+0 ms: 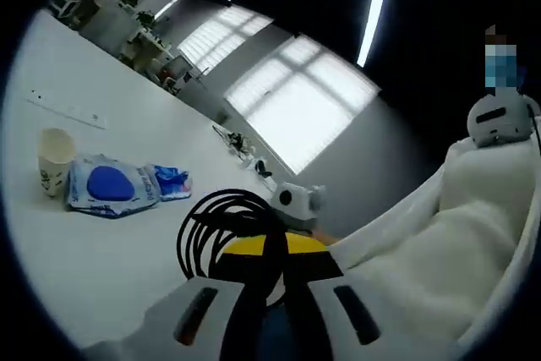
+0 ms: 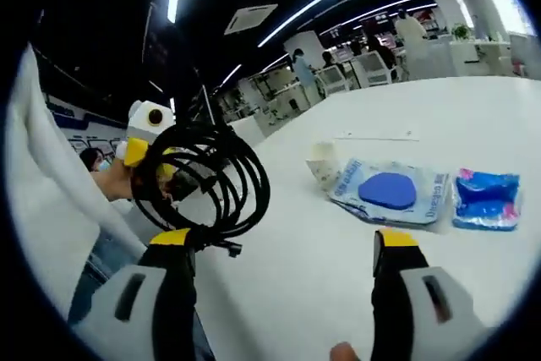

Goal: Arrange the tabletop items into an orderly group along one side of the table until the central work area is clear of visible clutter.

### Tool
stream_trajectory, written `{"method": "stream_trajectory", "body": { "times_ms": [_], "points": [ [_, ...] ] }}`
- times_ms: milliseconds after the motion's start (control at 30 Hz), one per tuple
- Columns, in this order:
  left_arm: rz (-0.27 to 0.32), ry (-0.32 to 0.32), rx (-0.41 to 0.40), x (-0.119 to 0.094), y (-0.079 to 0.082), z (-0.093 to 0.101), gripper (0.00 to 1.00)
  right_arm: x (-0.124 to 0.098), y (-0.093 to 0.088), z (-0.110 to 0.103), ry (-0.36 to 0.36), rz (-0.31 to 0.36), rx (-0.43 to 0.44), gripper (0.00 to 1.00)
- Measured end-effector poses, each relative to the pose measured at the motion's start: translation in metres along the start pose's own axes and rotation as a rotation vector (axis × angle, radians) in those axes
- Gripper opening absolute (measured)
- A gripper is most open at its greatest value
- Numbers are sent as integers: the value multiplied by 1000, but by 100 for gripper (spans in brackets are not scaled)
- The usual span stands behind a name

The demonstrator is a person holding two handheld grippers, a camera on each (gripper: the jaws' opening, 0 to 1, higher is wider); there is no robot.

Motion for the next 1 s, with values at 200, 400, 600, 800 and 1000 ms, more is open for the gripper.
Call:
{"method": "stream_trajectory", "body": {
  "times_ms": [200, 400, 600, 800, 1000],
  "points": [
    [46, -189, -65, -1, 5, 11, 2, 10, 22, -11, 199, 85, 45, 86],
    [49, -209, -56, 0, 4, 10, 2, 10, 32, -23, 364, 171, 99, 51],
    [138, -179, -96, -7, 5, 0, 2, 8, 24, -18, 321, 132, 127, 28],
    [223, -72, -130, -19, 12, -17, 1, -4, 18, -22, 356, 127, 232, 11],
    [229, -38, -158, -15, 13, -21, 1, -4, 14, -26, 345, 134, 323, 6]
  ]
}}
Point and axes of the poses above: the point that each gripper's makers call its tool centre point, and the gripper's own axes: x roughly forward along the fingers, z roughly to its right, y roughly out of its top, the point moved 10 cm from there along -x, roughly backward along the fingers
